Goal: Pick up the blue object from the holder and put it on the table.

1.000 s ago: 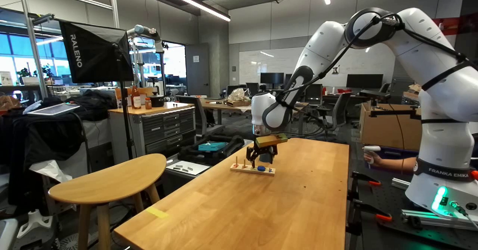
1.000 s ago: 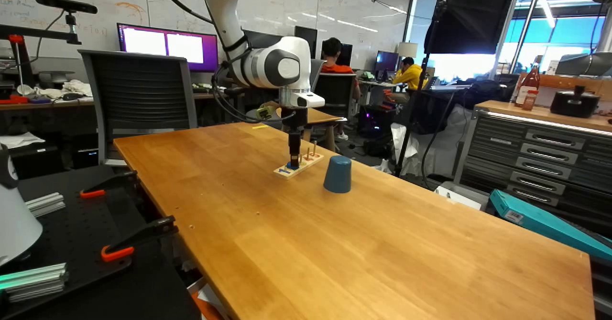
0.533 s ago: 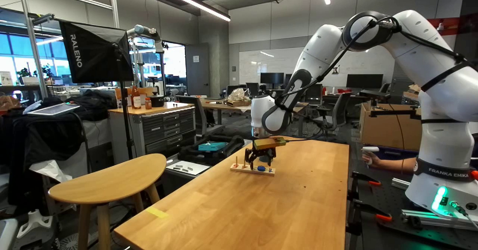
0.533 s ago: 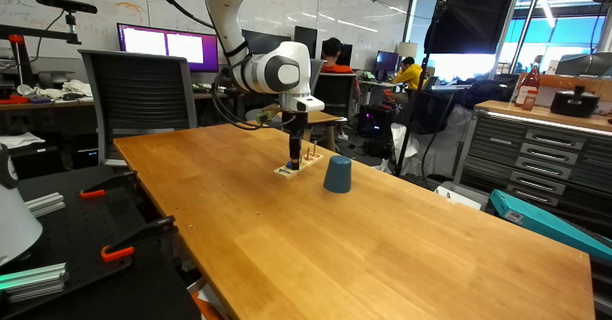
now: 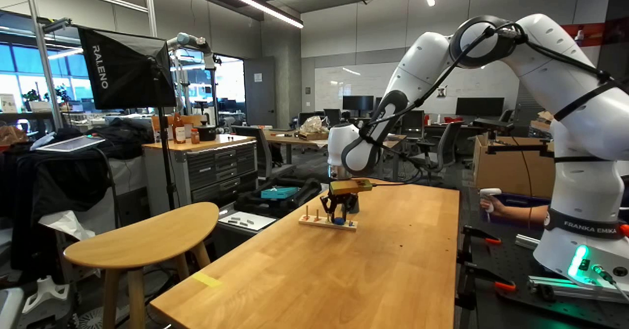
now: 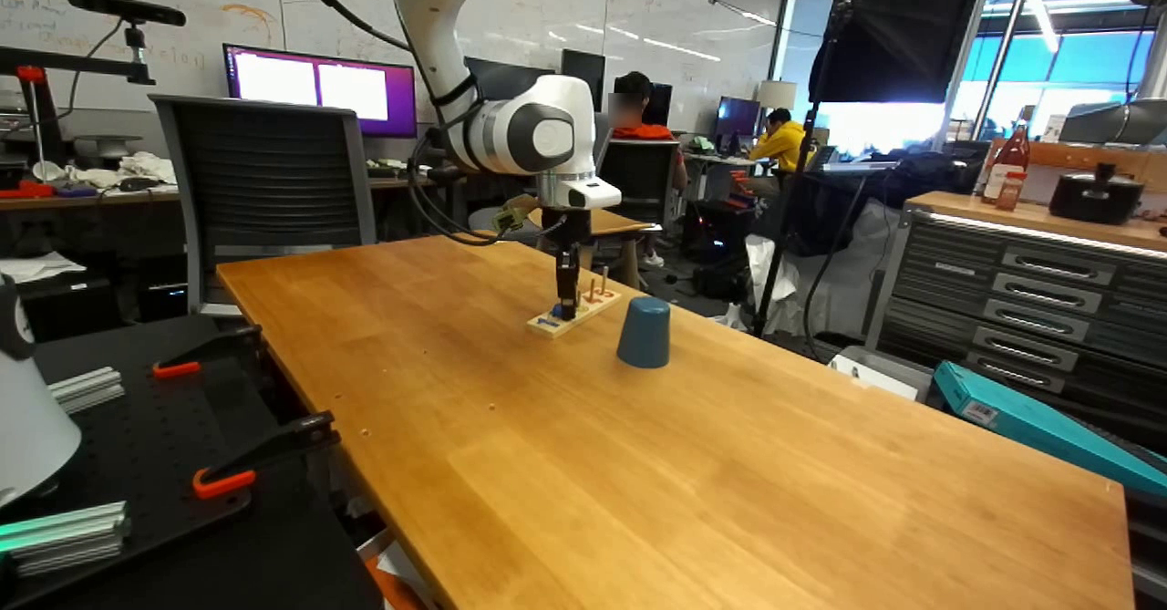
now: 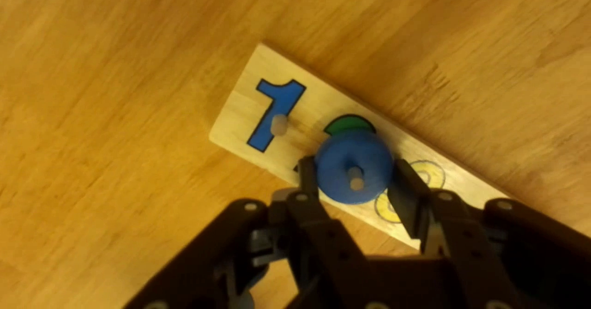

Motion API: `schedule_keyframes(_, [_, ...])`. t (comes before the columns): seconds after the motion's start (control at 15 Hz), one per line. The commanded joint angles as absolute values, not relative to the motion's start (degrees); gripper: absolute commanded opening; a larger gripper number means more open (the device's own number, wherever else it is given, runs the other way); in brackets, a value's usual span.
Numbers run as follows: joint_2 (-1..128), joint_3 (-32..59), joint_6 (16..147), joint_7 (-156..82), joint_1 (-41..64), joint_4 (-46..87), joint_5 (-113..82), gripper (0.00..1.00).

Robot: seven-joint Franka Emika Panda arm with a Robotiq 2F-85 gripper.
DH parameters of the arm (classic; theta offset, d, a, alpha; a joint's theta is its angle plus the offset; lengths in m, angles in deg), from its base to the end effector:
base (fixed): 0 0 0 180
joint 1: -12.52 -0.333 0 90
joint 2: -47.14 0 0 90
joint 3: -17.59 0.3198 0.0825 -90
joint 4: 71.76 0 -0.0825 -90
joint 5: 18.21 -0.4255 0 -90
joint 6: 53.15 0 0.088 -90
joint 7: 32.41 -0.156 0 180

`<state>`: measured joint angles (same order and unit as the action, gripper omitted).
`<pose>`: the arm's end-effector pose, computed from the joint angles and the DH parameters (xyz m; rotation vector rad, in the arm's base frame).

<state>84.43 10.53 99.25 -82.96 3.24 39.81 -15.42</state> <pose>0.6484 0.0219 0.0687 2.8516 -1.1616 0.1567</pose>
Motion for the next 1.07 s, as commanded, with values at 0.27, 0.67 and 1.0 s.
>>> schedule_keyframes(0.27, [81.0, 10.0, 93.7, -84.7, 2.0, 37.5, -18.3, 0.19])
schedule_keyframes(0.67, [77.3, 7.8, 90.9, -86.9, 2.9, 34.4, -16.2, 0.19])
schedule_keyframes(1.0, [80.4, 5.4, 93.9, -87.0, 4.6, 35.2, -15.7, 0.19])
